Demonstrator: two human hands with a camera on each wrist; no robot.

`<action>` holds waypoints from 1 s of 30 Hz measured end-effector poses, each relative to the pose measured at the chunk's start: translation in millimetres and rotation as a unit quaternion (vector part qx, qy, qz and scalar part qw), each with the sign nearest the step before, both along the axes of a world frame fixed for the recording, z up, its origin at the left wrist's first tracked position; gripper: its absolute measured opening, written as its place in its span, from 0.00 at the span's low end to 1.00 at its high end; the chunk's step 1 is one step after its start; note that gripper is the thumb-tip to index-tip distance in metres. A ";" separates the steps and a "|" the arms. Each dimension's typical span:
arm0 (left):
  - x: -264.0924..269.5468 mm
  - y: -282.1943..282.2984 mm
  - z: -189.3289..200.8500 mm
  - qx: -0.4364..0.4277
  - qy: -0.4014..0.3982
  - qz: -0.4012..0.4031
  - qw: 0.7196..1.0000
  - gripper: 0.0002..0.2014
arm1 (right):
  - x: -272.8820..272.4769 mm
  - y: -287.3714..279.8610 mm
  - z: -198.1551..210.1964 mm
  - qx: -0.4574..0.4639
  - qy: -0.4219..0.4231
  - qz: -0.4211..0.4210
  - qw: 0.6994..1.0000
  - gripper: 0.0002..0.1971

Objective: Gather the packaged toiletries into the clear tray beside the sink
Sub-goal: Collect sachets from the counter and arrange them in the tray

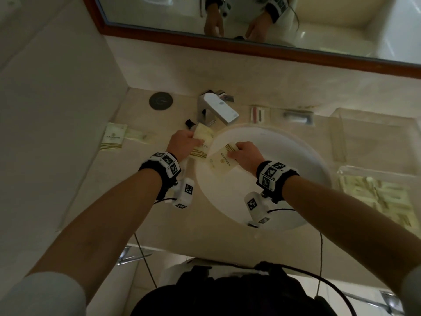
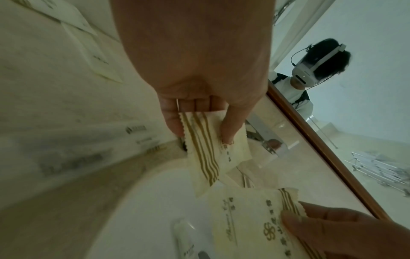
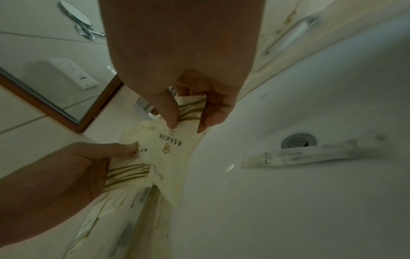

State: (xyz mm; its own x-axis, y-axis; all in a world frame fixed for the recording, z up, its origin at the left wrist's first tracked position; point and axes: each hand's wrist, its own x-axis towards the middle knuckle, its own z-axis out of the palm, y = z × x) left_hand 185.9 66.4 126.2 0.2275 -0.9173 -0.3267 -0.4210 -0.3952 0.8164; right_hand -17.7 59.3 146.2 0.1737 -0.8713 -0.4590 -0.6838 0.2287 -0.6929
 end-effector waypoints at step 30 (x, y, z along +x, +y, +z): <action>-265.3 -9.2 25.2 -0.032 -0.004 -0.138 0.990 0.10 | -265.8 17.1 15.1 -0.052 -0.051 -0.133 0.988 0.09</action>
